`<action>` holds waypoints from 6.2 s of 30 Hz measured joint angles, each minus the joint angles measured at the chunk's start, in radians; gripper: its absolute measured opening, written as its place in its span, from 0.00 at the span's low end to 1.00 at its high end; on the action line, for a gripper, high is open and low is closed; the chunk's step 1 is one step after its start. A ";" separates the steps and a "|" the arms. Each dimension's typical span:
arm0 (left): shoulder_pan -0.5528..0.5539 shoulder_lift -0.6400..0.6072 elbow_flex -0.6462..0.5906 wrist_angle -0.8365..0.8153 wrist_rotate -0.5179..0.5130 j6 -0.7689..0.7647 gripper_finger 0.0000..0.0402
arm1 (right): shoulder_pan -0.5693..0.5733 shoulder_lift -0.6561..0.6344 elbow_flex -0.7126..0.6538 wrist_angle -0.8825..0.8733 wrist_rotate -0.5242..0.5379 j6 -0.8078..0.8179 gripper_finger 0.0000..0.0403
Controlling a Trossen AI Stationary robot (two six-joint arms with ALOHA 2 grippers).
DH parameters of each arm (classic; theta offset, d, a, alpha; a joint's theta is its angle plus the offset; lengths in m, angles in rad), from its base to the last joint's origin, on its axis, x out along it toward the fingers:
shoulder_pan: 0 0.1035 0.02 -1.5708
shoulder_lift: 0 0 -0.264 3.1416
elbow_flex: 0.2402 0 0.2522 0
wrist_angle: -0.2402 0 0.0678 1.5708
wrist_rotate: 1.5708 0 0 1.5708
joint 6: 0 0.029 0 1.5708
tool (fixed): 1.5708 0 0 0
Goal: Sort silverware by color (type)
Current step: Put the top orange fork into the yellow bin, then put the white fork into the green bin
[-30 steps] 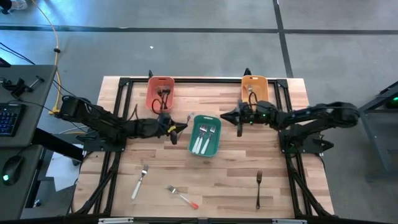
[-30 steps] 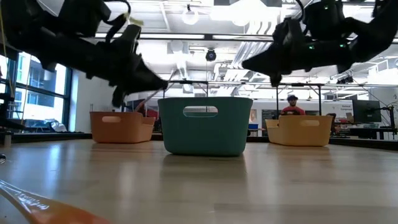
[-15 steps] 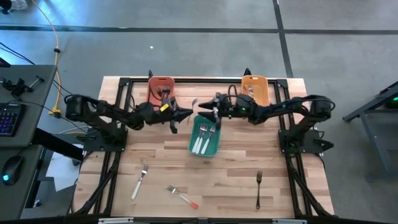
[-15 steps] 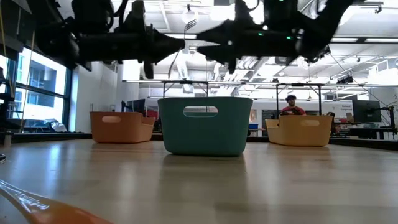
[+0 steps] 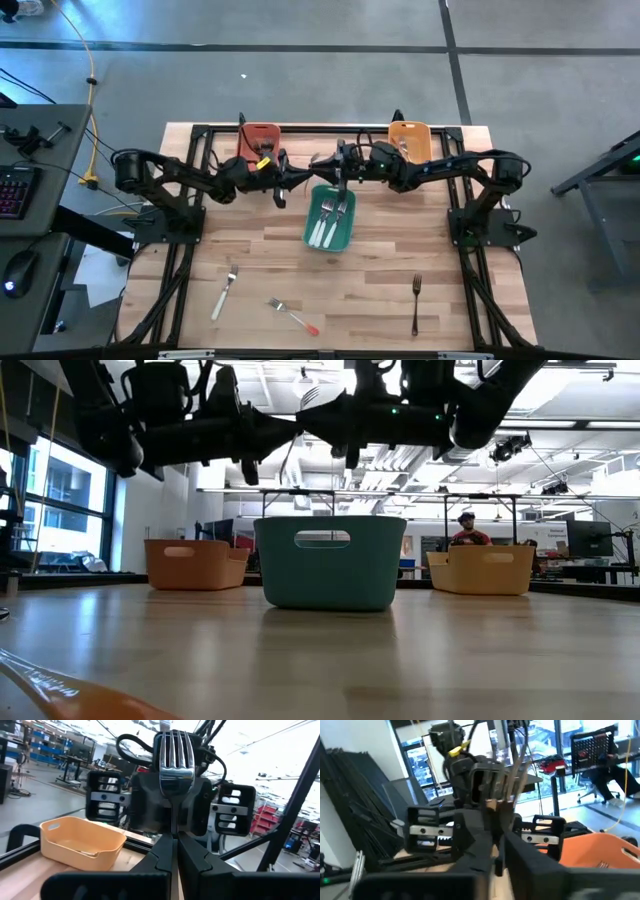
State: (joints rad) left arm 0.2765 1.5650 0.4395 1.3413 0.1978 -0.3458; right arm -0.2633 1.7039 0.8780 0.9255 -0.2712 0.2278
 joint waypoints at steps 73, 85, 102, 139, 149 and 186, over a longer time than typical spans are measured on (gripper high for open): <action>0.019 -0.001 0.000 -0.122 0.053 0.087 0.10 | -0.719 -0.206 0.024 -1.486 0.248 -0.235 0.03; -0.001 -0.001 -0.089 -0.129 0.003 0.140 0.03 | -0.646 -0.386 0.099 -1.532 0.218 -0.233 0.26; -0.287 -0.044 -0.062 -0.720 -0.010 0.095 0.00 | -0.113 -0.579 -0.279 -0.859 0.236 -0.072 0.01; -1.077 -0.039 0.322 -2.027 -0.134 -1.561 0.32 | 0.062 -0.577 -0.288 -0.749 0.338 -0.150 0.00; -1.078 0.001 0.322 -2.008 -0.125 -1.486 0.13 | 0.062 -0.577 -0.288 -0.758 0.337 -0.150 0.00; -0.110 -0.082 0.322 -1.123 -0.026 -0.525 0.00 | 0.061 -0.480 -0.288 -0.738 0.373 -0.158 0.00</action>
State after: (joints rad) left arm 0.1667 1.4830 0.7612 0.2186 0.1721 -0.8704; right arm -0.2024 1.2243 0.5903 0.1874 0.1020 0.0696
